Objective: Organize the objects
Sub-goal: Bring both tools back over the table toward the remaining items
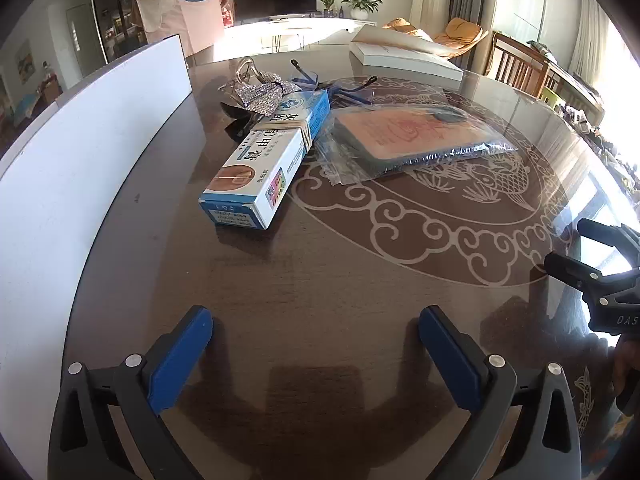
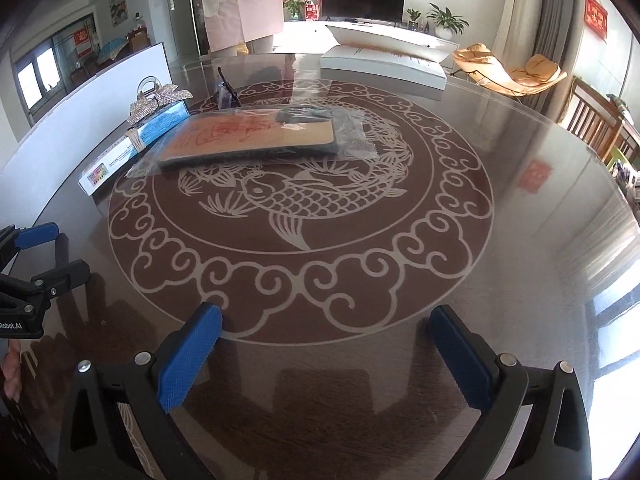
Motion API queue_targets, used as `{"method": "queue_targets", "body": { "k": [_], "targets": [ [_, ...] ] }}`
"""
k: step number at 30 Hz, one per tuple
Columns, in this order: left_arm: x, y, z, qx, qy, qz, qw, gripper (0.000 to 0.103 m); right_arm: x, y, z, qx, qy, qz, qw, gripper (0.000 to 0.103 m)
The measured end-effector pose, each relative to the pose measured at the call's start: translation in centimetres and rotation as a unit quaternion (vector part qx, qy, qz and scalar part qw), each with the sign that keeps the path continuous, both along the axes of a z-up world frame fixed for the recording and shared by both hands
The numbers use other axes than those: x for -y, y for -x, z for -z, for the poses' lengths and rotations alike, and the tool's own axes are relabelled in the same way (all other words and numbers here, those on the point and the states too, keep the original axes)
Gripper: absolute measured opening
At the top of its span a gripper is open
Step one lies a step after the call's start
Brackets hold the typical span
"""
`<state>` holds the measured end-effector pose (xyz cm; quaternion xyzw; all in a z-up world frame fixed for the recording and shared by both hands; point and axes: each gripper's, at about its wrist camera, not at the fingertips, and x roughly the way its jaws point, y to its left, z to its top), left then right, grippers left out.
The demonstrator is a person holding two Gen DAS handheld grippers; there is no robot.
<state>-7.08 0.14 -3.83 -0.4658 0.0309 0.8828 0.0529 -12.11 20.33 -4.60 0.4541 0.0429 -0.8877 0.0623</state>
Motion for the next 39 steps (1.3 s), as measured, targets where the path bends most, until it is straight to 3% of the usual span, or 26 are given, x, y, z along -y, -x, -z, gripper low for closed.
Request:
{"method": "queue_targets", "body": {
  "k": [31, 36, 39],
  "targets": [
    [-0.2, 0.1, 0.2, -0.001, 0.000, 0.000, 1.0000, 0.103, 0.0, 0.1, 0.1, 0.000, 0.000, 0.000, 1.000, 0.103],
    [0.4, 1.1, -0.2, 0.022, 0.003, 0.009, 0.9997, 0.103, 0.0, 0.2, 0.1, 0.000, 0.000, 0.000, 1.000, 0.103],
    [2.1, 2.5, -1.9, -0.016, -0.022, -0.014, 0.9995, 0.103, 0.0, 0.2, 0.1, 0.000, 0.000, 0.000, 1.000, 0.103]
  ]
}}
